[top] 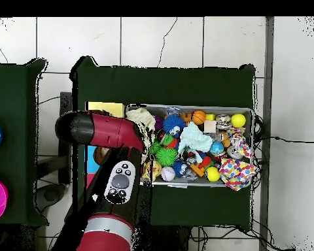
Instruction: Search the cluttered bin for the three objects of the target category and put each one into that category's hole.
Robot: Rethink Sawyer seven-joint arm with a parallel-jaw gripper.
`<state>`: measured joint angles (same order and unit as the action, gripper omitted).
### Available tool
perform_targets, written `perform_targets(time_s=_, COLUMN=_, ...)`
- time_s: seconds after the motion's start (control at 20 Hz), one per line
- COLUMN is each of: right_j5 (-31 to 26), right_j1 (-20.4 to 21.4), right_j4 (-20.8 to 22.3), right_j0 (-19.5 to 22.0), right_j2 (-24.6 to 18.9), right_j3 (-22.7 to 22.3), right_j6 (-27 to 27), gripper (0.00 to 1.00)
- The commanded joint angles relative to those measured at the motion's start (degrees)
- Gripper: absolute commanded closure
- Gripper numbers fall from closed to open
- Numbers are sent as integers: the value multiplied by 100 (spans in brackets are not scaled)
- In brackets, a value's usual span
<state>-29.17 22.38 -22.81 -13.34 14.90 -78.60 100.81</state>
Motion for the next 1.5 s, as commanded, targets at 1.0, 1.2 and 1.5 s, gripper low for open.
perform_targets(time_s=1.0, right_j5=-809, right_j1=104, right_j4=261, right_j0=24, right_j2=44, right_j3=6, right_j6=906, gripper=100)
perform_targets(time_s=1.2, right_j5=-927, right_j1=164, right_j4=260, right_j0=-7, right_j2=78, right_j3=-19, right_j6=913, gripper=100)
perform_targets(time_s=1.5, right_j5=-969, right_j1=236, right_j4=260, right_j0=-44, right_j2=101, right_j3=2, right_j6=901, gripper=100)
